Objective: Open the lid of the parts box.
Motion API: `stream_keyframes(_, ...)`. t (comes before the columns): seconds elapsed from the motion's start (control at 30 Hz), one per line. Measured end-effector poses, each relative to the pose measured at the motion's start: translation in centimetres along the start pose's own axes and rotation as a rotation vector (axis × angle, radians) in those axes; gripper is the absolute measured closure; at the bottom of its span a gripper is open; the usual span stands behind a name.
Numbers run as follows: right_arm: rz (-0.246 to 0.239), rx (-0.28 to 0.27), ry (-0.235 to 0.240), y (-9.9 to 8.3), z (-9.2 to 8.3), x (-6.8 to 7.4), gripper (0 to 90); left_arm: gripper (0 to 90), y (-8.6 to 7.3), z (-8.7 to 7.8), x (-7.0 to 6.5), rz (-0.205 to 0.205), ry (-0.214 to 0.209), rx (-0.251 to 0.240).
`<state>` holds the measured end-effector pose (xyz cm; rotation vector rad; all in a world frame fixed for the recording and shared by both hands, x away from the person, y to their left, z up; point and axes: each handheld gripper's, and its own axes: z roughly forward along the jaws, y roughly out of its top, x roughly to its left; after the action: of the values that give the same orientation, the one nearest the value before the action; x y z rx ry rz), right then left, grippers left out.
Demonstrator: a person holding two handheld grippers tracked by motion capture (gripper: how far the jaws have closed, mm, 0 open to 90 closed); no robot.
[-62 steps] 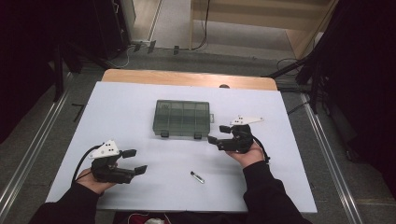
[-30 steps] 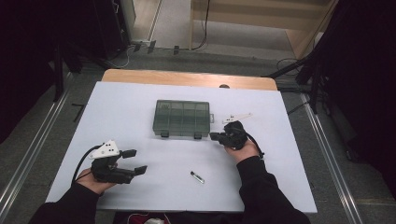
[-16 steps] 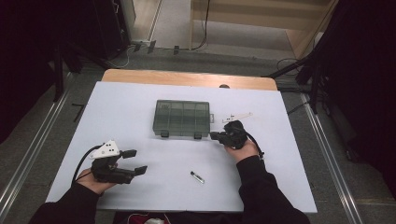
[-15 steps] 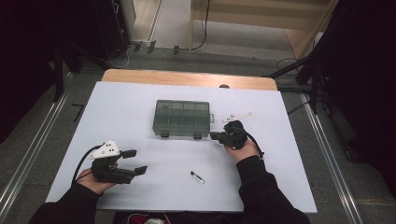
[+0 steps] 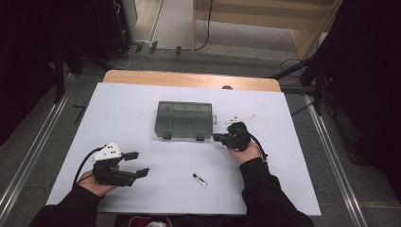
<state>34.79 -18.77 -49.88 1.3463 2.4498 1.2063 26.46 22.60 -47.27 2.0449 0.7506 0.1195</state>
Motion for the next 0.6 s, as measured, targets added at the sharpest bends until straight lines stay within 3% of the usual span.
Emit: stream_keyframes(0.6,-0.009,-0.017,0.003,0.14,-0.16,0.28,90.0,22.7,0.01,0.02,0.03,-0.001,0.001,0.0)
